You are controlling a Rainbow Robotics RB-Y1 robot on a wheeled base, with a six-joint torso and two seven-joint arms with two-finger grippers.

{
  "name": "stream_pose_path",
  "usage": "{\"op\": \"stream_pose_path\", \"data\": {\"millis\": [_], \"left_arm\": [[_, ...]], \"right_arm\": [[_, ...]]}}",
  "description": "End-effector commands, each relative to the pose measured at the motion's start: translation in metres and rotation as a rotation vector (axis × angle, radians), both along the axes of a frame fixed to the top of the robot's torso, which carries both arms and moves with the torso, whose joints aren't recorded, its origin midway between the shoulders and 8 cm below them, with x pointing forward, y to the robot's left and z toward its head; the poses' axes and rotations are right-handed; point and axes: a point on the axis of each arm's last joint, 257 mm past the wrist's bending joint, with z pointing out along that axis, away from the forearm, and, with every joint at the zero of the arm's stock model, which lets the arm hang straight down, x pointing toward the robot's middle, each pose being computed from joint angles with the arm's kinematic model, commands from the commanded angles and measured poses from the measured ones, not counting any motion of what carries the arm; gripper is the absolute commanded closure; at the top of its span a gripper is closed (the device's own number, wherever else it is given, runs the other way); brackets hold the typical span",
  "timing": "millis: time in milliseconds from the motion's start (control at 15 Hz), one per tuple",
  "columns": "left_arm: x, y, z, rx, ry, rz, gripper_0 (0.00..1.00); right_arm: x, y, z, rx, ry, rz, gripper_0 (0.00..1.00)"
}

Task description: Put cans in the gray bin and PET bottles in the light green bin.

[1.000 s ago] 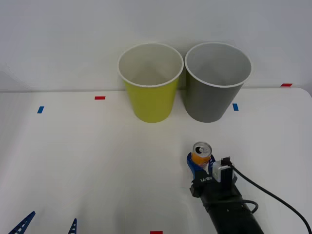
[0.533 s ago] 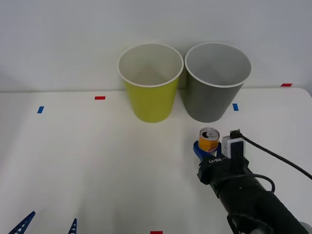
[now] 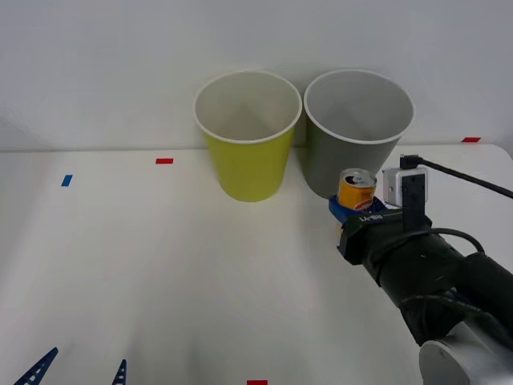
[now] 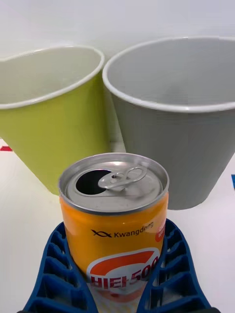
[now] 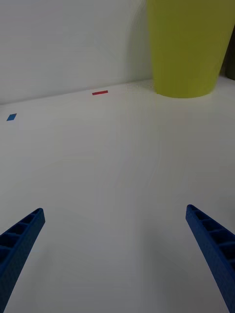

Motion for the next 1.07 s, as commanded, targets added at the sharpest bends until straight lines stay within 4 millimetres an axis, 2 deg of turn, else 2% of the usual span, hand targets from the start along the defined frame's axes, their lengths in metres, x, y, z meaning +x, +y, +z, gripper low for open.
{"op": "stream_pose_path", "data": {"millis": [67, 267, 400, 667, 867, 1000, 1067], "left_arm": [[0.0, 0.0, 0.0, 0.0, 0.0, 0.0, 0.0], [0.0, 0.0, 0.0, 0.0, 0.0, 0.0, 0.0], [0.0, 0.0, 0.0, 0.0, 0.0, 0.0, 0.0], [0.0, 0.0, 0.0, 0.0, 0.0, 0.0, 0.0], [0.0, 0.0, 0.0, 0.0, 0.0, 0.0, 0.0], [0.0, 0.0, 0.0, 0.0, 0.0, 0.0, 0.0], [0.0, 0.0, 0.0, 0.0, 0.0, 0.0, 0.0]], "right_arm": [[0.001, 0.001, 0.023, 0.006, -0.018, 0.011, 0.92], [0.001, 0.002, 0.045, 0.001, -0.008, 0.027, 0.92], [0.004, 0.002, 0.052, -0.009, 0.008, 0.038, 0.92], [0.018, 0.002, 0.095, -0.038, -0.043, 0.057, 0.93], [0.026, -0.006, 0.129, -0.061, -0.109, 0.046, 0.93], [0.03, -0.006, 0.144, -0.079, -0.142, 0.049, 0.93], [0.039, -0.006, 0.149, -0.085, -0.147, 0.048, 0.94]]}}
